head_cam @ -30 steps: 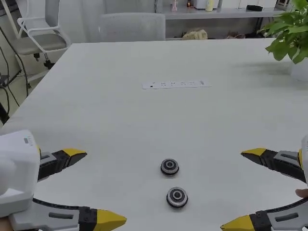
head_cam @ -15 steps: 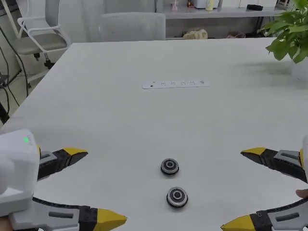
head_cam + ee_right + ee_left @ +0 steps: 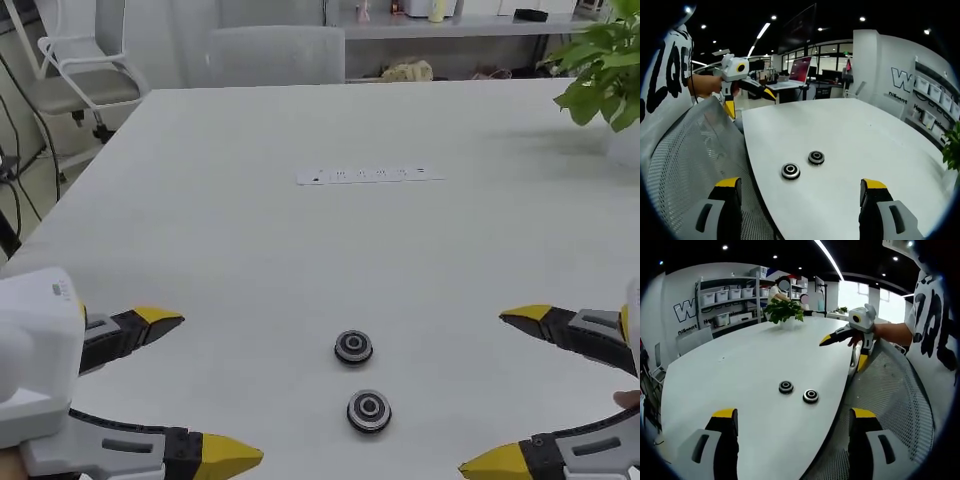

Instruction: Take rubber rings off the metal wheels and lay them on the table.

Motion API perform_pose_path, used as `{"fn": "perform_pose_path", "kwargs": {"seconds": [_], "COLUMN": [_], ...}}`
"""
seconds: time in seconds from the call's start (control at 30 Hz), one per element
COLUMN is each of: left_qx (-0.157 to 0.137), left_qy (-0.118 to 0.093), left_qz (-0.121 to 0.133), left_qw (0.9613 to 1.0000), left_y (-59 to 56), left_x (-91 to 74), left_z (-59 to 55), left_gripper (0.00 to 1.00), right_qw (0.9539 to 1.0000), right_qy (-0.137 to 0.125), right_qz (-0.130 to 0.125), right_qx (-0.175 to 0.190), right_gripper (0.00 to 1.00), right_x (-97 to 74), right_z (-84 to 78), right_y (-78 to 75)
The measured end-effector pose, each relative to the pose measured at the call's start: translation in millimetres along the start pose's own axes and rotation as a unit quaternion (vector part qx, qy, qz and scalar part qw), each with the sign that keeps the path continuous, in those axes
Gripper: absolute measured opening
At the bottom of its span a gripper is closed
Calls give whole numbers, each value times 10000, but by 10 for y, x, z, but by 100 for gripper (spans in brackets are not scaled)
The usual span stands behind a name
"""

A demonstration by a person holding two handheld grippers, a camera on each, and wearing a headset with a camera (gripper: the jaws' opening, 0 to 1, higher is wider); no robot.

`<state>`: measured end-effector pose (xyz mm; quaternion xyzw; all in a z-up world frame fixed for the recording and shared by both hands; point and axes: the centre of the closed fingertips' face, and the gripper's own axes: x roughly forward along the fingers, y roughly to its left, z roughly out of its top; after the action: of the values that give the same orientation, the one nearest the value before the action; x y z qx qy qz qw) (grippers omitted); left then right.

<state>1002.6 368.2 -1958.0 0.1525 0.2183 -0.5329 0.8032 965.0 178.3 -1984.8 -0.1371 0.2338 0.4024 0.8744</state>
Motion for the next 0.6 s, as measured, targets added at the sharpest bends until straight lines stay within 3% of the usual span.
{"fn": "perform_pose_path", "kwargs": {"seconds": [0.6], "left_qx": [-41], "left_qy": [39], "left_qz": [-68], "left_qw": [10000], "left_y": [-5], "left_x": [19], "left_z": [25], "left_gripper": [86], "right_qw": [10000], "right_qy": [0], "right_qz": [3], "right_qx": [-70], "right_gripper": [97], "right_x": [17], "right_z": [38], "right_y": [-56]}}
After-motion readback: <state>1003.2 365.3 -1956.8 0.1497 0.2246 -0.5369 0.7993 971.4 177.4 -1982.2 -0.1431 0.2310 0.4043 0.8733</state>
